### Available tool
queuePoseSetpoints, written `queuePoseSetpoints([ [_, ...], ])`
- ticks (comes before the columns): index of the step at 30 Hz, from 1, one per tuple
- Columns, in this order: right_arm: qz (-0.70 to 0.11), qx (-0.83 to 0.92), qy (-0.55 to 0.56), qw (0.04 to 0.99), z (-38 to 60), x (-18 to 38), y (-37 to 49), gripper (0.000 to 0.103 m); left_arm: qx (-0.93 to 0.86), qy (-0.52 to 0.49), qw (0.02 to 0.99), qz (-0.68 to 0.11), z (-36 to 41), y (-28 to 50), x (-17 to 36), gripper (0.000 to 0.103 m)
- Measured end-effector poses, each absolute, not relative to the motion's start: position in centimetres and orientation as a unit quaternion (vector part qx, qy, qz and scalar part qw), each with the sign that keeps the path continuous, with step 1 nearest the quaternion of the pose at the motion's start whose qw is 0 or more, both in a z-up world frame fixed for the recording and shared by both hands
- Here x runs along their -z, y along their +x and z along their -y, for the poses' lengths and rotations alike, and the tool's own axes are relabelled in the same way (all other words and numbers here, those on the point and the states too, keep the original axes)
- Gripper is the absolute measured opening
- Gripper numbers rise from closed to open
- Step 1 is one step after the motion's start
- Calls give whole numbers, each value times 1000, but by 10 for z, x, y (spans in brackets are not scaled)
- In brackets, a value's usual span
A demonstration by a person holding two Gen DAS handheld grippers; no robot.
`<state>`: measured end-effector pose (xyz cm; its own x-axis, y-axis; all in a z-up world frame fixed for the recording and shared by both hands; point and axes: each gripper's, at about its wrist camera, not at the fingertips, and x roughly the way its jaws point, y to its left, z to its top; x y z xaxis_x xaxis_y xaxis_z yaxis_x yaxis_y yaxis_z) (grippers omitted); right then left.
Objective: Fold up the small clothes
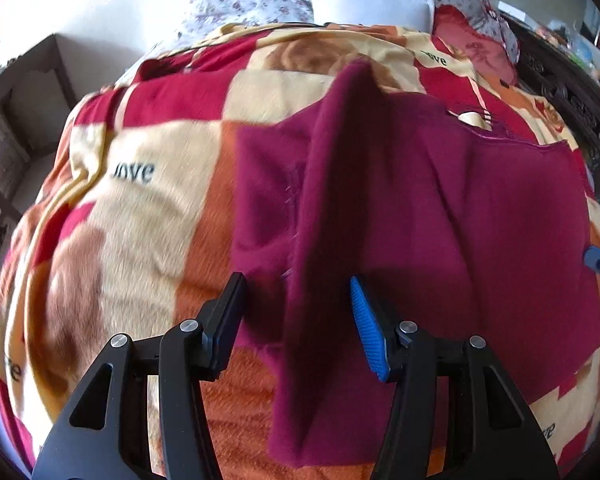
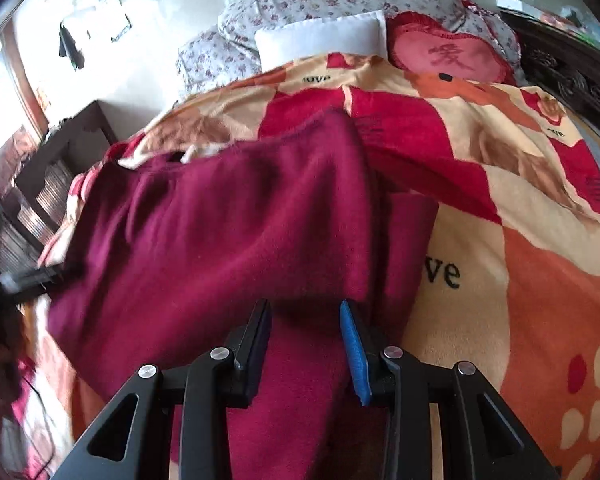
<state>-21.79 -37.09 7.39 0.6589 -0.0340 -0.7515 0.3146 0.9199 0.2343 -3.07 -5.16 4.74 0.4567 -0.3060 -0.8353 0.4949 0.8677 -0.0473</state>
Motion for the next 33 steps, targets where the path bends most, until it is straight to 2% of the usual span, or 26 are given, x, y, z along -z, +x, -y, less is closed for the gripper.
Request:
queuePoseSetpoints([
  [6, -378, 58, 159, 910, 347, -106, -237, 34, 233, 60, 846, -475, 27, -37, -55, 53],
  [9, -398, 43, 148, 904, 333, -96, -245, 34, 235, 58, 844, -479, 21, -45, -53, 53],
  [13, -460, 61, 140, 875, 329, -54, -245, 35, 233, 58, 840, -486, 14, -52, -43, 53],
  [19, -434, 47, 158, 886, 324, -81, -241, 35, 231, 34, 839, -492, 3, -56, -45, 53],
  [33, -407, -69, 115, 903, 235, -111, -120, 35, 236, 6, 835, -496, -3, -53, -36, 53],
])
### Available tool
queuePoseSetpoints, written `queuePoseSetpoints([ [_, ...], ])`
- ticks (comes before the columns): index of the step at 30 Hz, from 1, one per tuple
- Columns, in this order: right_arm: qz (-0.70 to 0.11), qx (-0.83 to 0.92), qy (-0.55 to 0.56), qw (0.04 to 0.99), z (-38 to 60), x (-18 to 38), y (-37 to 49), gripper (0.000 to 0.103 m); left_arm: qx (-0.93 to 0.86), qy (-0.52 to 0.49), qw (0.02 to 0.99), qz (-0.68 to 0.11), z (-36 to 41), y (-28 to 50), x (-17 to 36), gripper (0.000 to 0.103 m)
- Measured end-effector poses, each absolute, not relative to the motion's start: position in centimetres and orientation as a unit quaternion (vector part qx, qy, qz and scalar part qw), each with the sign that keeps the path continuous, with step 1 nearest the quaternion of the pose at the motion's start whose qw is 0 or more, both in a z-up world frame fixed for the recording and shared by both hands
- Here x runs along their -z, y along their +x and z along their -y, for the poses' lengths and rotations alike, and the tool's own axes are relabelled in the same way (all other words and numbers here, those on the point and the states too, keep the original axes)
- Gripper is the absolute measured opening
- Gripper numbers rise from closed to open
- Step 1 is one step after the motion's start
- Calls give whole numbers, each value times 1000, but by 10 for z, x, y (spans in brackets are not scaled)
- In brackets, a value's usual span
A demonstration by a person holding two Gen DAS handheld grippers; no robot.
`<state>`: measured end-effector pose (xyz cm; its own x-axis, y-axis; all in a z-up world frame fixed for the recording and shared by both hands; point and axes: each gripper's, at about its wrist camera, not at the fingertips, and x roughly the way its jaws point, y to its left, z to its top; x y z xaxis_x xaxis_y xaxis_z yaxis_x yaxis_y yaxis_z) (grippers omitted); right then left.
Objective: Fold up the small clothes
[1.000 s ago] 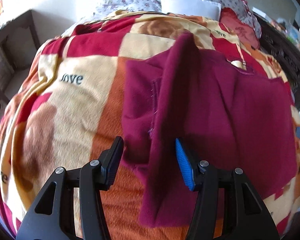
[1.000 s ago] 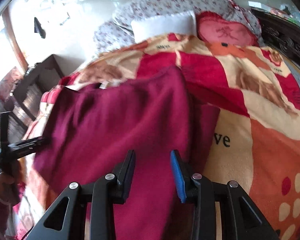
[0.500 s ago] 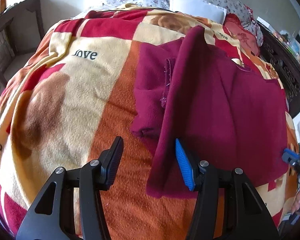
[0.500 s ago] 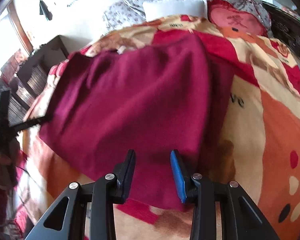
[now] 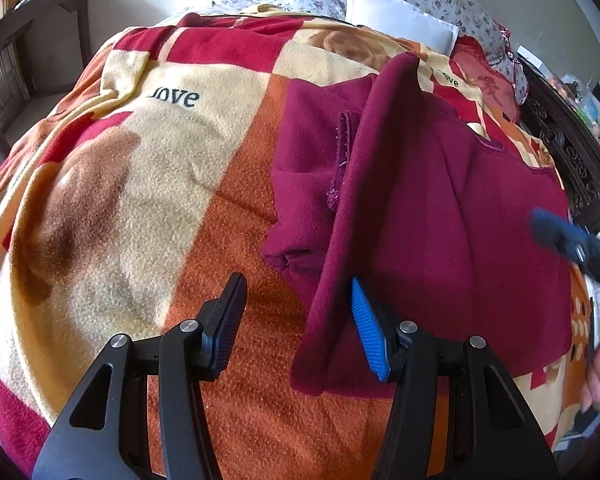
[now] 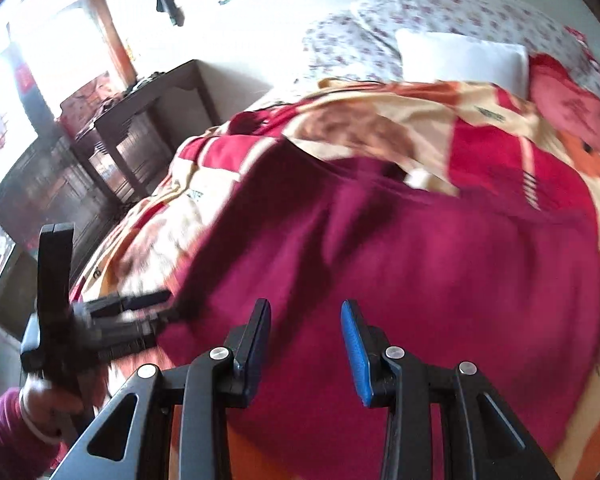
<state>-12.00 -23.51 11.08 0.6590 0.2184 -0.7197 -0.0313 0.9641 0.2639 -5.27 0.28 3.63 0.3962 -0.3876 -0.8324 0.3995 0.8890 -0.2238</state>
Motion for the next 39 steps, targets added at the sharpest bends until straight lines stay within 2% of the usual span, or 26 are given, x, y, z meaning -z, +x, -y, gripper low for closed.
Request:
queuePoseSetpoints([
  [3, -406, -79, 111, 904, 224, -110, -90, 35, 238, -1, 833, -500, -5, -51, -33, 55],
  [6, -404, -92, 103, 904, 211, -109, -58, 35, 238, -9, 832, -501, -8, -49, -31, 62],
  [15, -408, -92, 88, 904, 187, -103, 4, 35, 251, -21, 829, -499, -11, -45, -27, 67],
  [21, -453, -84, 115, 880, 182, -79, 44, 35, 258, -40, 827, -497, -15, -43, -26, 68],
  [23, -455, -87, 121, 878, 180, -79, 47, 43, 263, -53, 825, -498, -19, -41, -26, 68],
  [25, -458, -93, 130, 874, 177, -84, 48, 58, 267, -63, 823, -498, -23, -41, -26, 68],
  [27, -466, -94, 128, 870, 172, -86, 49, 66, 268, -67, 823, -497, -24, -42, -25, 68],
  [32, -497, -53, 88, 862, 151, -81, 63, 75, 267, -74, 826, -491, -26, -44, -25, 68],
  [36, -512, -18, 44, 858, 131, -75, 74, 89, 269, -77, 826, -489, -28, -45, -26, 68],
  [39, -519, 9, -13, 855, 119, -67, 74, 90, 268, -80, 826, -490, -31, -47, -26, 68],
])
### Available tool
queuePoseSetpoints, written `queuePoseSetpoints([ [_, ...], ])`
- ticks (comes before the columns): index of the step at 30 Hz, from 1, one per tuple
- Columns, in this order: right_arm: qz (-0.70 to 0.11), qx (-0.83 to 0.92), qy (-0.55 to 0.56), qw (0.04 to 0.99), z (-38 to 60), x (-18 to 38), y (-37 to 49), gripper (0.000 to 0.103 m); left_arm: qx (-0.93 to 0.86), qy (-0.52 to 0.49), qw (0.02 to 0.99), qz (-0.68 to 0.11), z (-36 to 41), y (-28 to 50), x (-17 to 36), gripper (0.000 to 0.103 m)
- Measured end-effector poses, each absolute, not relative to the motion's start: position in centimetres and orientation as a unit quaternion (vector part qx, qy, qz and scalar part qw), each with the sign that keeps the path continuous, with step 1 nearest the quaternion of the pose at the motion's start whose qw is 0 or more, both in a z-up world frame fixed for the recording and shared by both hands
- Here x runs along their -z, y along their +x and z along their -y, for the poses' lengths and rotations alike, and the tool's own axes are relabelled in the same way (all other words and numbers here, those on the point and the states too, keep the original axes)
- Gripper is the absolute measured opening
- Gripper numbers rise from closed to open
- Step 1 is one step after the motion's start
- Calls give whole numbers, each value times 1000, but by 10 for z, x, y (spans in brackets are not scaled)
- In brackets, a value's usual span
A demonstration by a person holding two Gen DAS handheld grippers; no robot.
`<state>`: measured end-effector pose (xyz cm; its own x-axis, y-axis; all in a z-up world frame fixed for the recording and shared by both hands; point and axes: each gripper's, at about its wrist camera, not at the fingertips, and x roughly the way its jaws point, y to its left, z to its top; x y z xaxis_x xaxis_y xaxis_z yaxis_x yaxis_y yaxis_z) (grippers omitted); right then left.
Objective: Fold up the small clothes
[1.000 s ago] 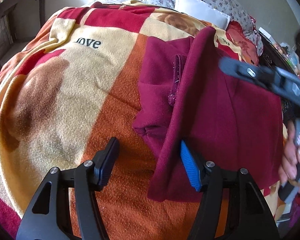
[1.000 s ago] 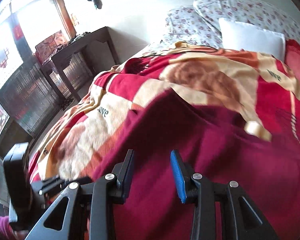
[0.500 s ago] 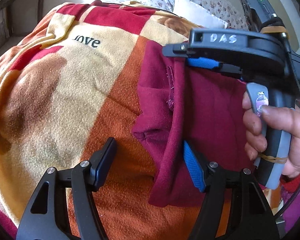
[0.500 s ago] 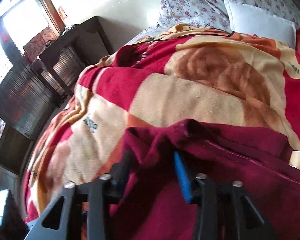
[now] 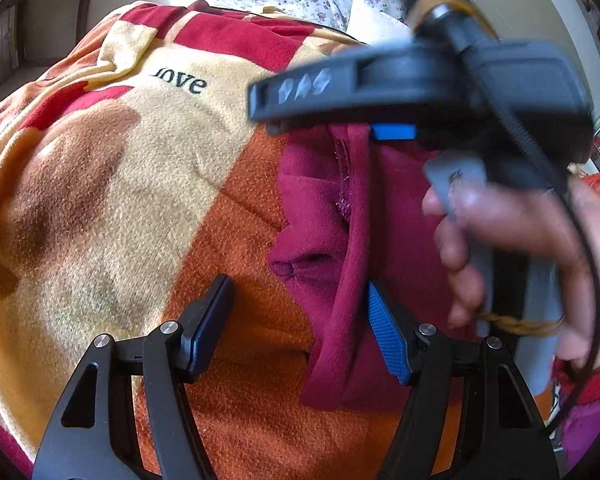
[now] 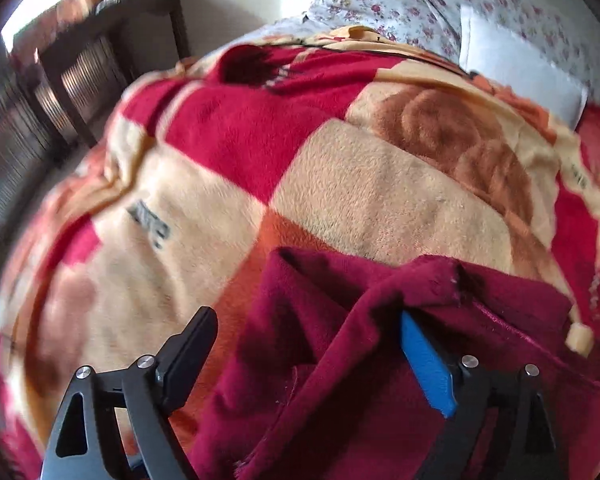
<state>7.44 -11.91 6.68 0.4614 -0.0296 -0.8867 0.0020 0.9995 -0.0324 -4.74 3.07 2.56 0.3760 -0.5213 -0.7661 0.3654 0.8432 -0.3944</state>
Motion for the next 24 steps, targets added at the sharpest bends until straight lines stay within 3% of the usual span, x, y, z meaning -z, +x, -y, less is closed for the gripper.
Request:
queuePoseSetpoints([
  [2, -515, 15, -46, 856, 114, -64, 70, 85, 269, -81, 824, -492, -32, -48, -26, 68],
  [4, -503, 21, -49, 863, 121, -69, 61, 59, 269, -81, 823, -494, -33, -45, -28, 68],
  [5, -500, 13, -34, 865, 127, -72, 58, 54, 269, -81, 823, -494, -33, -43, -29, 68],
  [7, -496, -18, 26, 868, 150, -81, 50, 31, 269, -83, 824, -491, -33, -36, -33, 68],
  [10, -487, -48, 94, 867, 172, -89, 41, 23, 281, -86, 827, -480, -31, -30, -41, 68],
  [19, -475, -78, 152, 863, 187, -91, 31, 21, 324, -96, 826, -452, -17, -26, -58, 68],
  [24, -478, -82, 154, 861, 189, -89, 34, 21, 315, -102, 805, -493, -7, -7, -39, 68],
])
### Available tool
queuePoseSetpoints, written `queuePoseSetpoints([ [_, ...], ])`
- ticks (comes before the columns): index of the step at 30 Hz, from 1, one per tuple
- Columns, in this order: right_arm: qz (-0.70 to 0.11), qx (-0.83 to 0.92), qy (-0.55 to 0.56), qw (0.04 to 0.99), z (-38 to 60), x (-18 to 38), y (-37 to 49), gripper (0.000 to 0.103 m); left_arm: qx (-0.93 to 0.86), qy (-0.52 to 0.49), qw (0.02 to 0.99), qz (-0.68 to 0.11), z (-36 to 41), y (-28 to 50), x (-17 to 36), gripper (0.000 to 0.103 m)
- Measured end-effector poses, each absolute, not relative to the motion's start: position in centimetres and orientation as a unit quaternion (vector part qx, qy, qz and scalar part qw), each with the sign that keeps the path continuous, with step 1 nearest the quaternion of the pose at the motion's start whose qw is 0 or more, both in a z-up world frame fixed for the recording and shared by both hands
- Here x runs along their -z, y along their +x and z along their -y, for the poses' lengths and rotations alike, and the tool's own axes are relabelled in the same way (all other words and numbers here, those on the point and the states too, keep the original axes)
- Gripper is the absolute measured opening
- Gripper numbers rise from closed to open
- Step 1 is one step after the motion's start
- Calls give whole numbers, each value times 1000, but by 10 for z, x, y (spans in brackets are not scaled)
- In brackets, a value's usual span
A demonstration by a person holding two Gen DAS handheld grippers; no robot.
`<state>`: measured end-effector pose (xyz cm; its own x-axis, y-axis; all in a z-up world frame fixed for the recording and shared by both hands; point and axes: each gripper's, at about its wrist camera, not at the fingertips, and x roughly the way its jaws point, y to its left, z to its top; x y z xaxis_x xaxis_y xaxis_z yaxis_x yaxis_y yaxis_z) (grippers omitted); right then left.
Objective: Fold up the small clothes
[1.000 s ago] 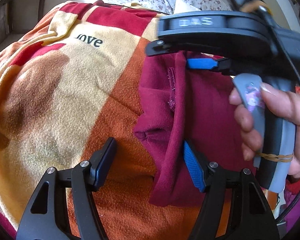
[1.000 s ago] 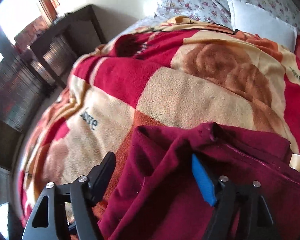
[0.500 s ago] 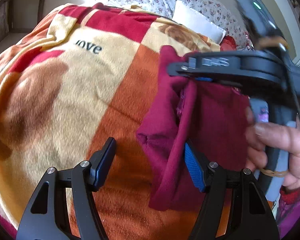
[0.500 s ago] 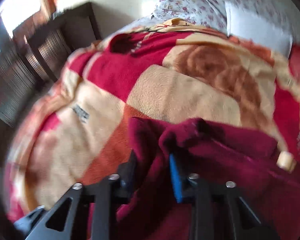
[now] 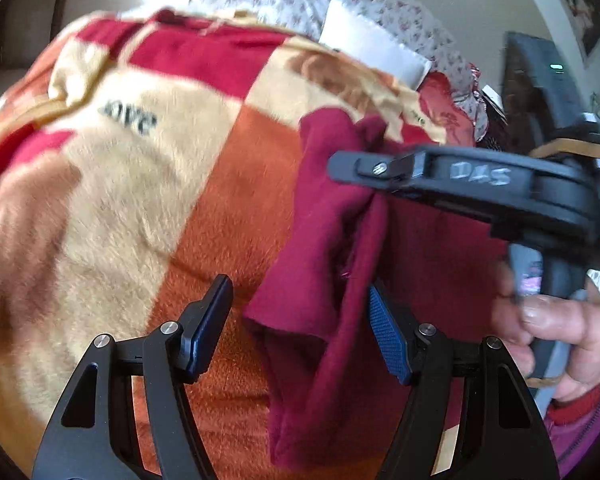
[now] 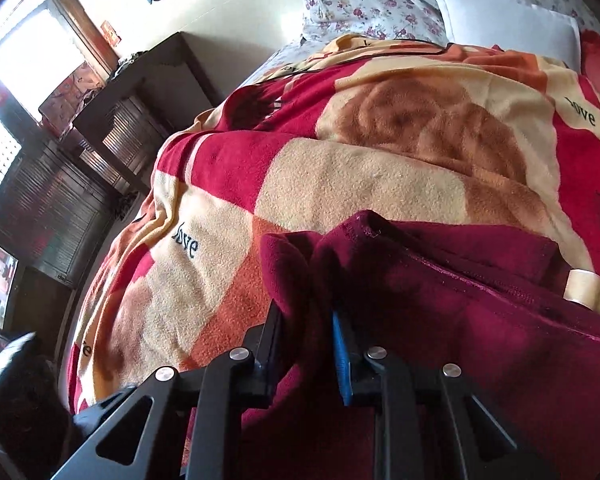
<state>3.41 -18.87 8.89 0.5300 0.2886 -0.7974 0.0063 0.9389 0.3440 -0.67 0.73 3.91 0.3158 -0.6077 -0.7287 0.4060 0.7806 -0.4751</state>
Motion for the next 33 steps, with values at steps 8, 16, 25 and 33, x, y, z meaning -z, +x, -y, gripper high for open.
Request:
queuePoseSetpoints([
  [8, -488, -78, 141, 858, 182, -84, 42, 22, 306, -59, 826, -469, 10, -16, -31, 68],
  [16, -502, -44, 73, 861, 158, -85, 54, 45, 305, -56, 831, -461, 9, -17, -25, 68],
  [25, -520, -22, 42, 853, 146, -79, 70, 56, 306, -60, 833, -457, 3, -28, -25, 68],
  [33, -495, -29, 26, 868, 148, -76, 59, 40, 305, -55, 832, -459, 5, -27, -28, 64],
])
